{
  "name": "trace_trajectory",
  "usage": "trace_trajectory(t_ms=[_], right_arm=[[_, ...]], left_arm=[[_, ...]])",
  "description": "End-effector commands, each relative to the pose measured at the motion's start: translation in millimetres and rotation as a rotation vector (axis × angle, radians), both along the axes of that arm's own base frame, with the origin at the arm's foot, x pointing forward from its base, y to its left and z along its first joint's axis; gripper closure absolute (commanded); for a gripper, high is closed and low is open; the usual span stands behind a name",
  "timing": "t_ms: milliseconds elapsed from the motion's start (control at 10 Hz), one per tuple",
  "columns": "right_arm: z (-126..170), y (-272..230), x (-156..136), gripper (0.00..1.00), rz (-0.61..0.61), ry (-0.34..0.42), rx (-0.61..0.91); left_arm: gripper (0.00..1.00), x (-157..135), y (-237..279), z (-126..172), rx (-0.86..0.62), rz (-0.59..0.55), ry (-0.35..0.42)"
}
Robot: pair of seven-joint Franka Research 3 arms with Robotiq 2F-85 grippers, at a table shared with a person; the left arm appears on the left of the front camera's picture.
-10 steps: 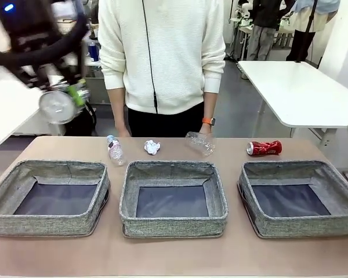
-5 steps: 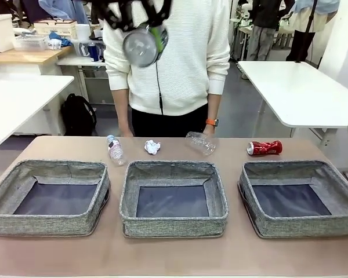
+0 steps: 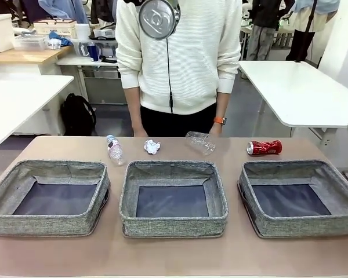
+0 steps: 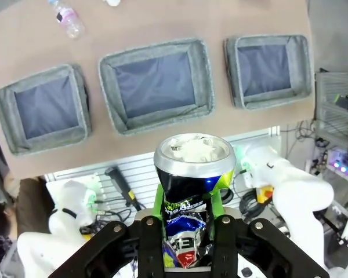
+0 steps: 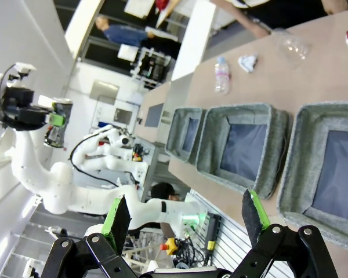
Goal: Sort the waste into the appropriate baskets.
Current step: Pick up the waste item pointed out by the person.
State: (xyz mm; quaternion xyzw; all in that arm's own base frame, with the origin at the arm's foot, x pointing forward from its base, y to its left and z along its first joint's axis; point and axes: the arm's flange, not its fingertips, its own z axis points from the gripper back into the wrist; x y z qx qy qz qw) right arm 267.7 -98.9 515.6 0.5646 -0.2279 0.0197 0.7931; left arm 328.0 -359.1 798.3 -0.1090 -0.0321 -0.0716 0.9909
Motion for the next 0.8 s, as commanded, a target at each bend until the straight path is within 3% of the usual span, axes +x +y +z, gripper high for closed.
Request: trace_trajectory(t_ms=[0, 200, 500, 600, 700], right_arm=[[4.8, 0.7, 1.8, 0.00, 0.000, -0.005, 0.018], [4.8, 0.7, 1.8, 0.00, 0.000, -0.005, 0.018], [4.8, 0.7, 1.8, 0.00, 0.000, -0.005, 0.018], [4.8, 0.7, 1.8, 0.00, 0.000, -0.005, 0.018], [4.8, 0.7, 1.8, 0.00, 0.000, -0.005, 0.018]], left_arm=[[0.67, -2.8, 0.7, -2.9, -0.008, -0.005, -0.033], [0.67, 0.2, -1.4, -0.8, -0.003, -0.002, -0.002], [0.67, 1.7, -24.9, -53.4, 0.037, 0.139, 0.062], [0.67, 4.7, -12.5, -24.0, 0.017, 0.031, 0.032], [0.67, 4.7, -12.5, -24.0, 0.017, 0.031, 0.032]])
